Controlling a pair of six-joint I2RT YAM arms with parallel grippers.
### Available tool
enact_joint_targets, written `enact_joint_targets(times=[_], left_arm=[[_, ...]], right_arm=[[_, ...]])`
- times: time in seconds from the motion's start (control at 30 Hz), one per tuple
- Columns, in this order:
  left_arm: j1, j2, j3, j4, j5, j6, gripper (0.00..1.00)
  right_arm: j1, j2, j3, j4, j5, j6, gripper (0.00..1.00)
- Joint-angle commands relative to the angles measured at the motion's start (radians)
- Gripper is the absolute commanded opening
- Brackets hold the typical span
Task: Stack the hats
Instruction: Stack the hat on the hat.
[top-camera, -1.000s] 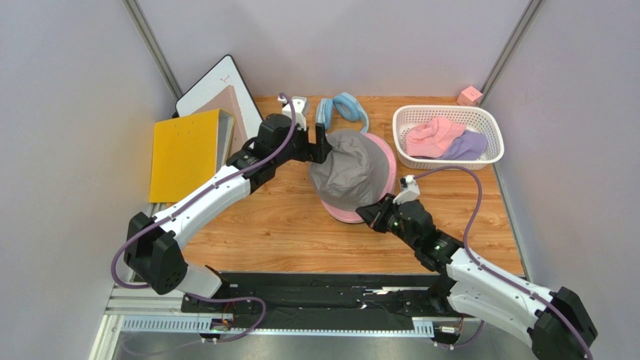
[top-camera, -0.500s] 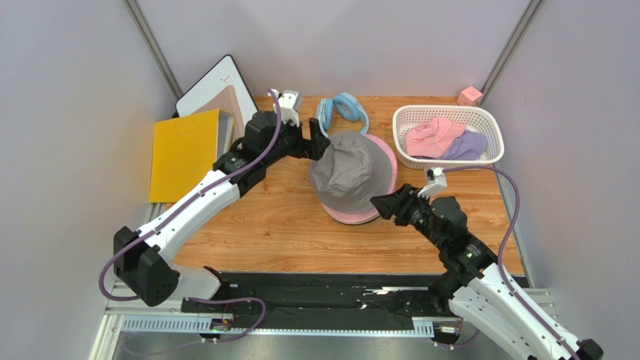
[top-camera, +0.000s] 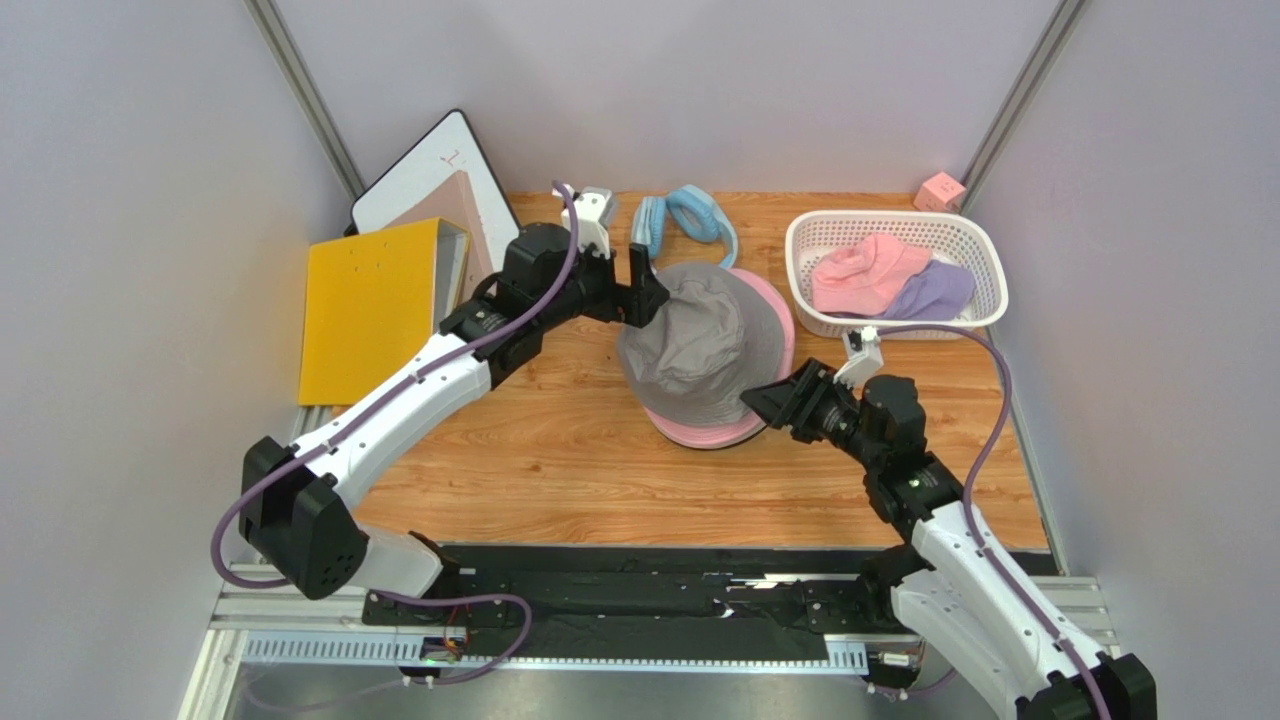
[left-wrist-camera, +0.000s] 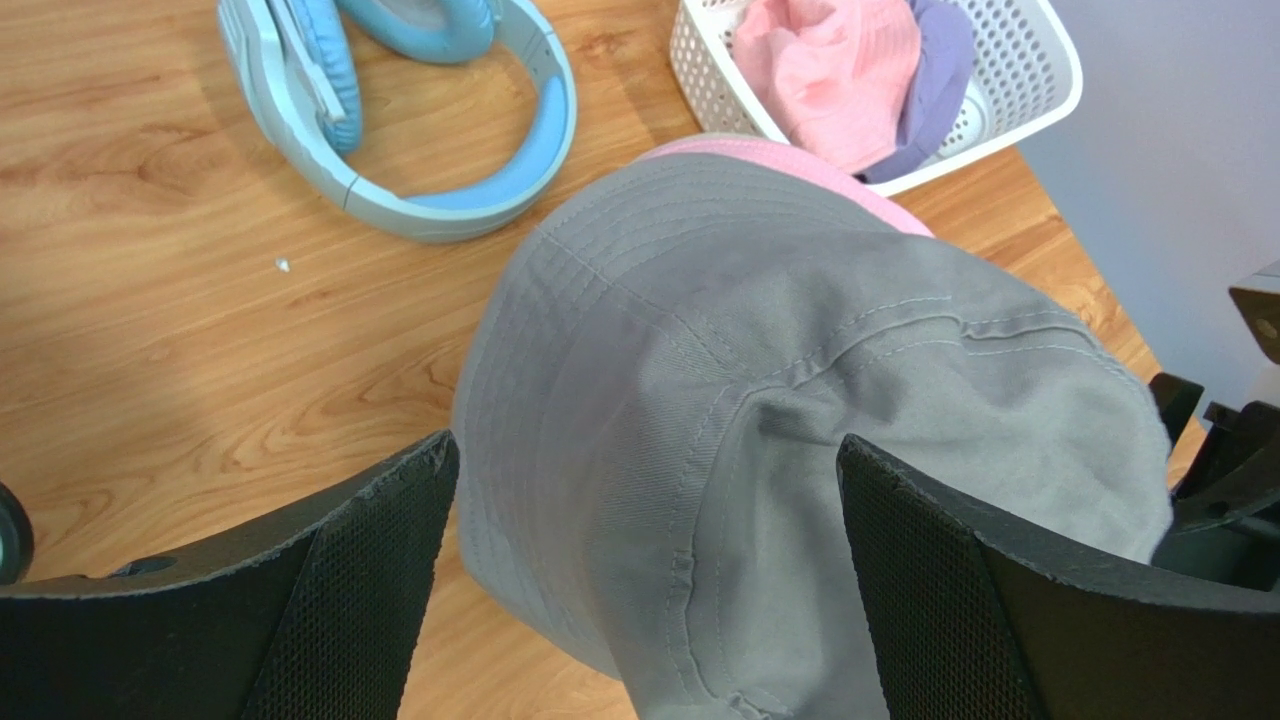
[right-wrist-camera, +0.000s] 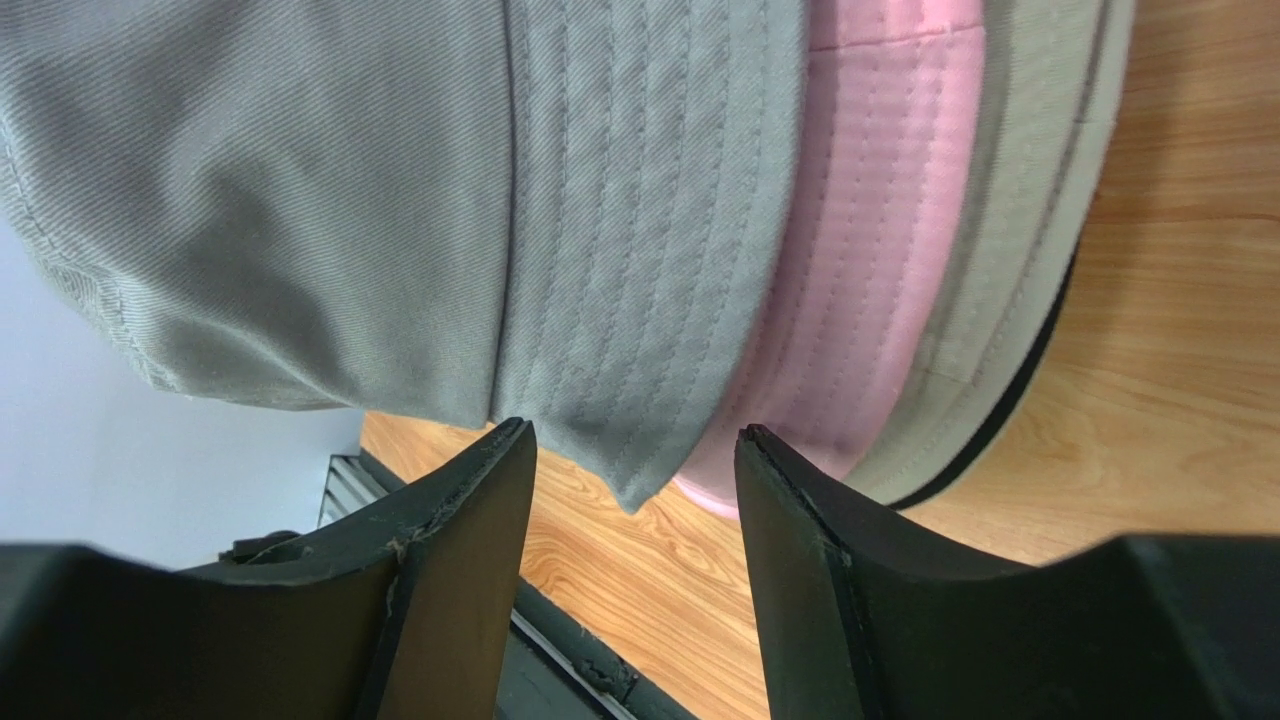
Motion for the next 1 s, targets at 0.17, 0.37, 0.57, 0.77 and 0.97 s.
enact_joint_targets(times=[0.17, 0.37, 0.57, 0.77, 0.97], left_arm=[[0.002, 0.057, 0.058, 0.009, 0.023, 0.015, 1.0], [0.002, 0.081, 0.063, 0.009, 0.011, 0.022, 1.0], [0.0, 0.09, 0.067, 0.017, 0.017, 0.014, 1.0], [0.0, 0.106, 0.072, 0.017, 0.0, 0.015, 1.0], [0.002, 0.116, 0.07, 0.026, -0.044, 0.012, 0.99]], right_arm=[[-0.02, 0.069, -0.048, 0.272, -0.075, 0.047, 0.54], [-0.023, 0.017, -0.105, 0.366, -0.054, 0.096, 0.49], [-0.02, 0.012, -0.1, 0.308, 0.005, 0.073, 0.1], [-0.021, 0.141, -0.08, 0.251, 0.064, 0.029, 0.0], [-0.021, 0.229, -0.091, 0.114, 0.181, 0.007, 0.0]])
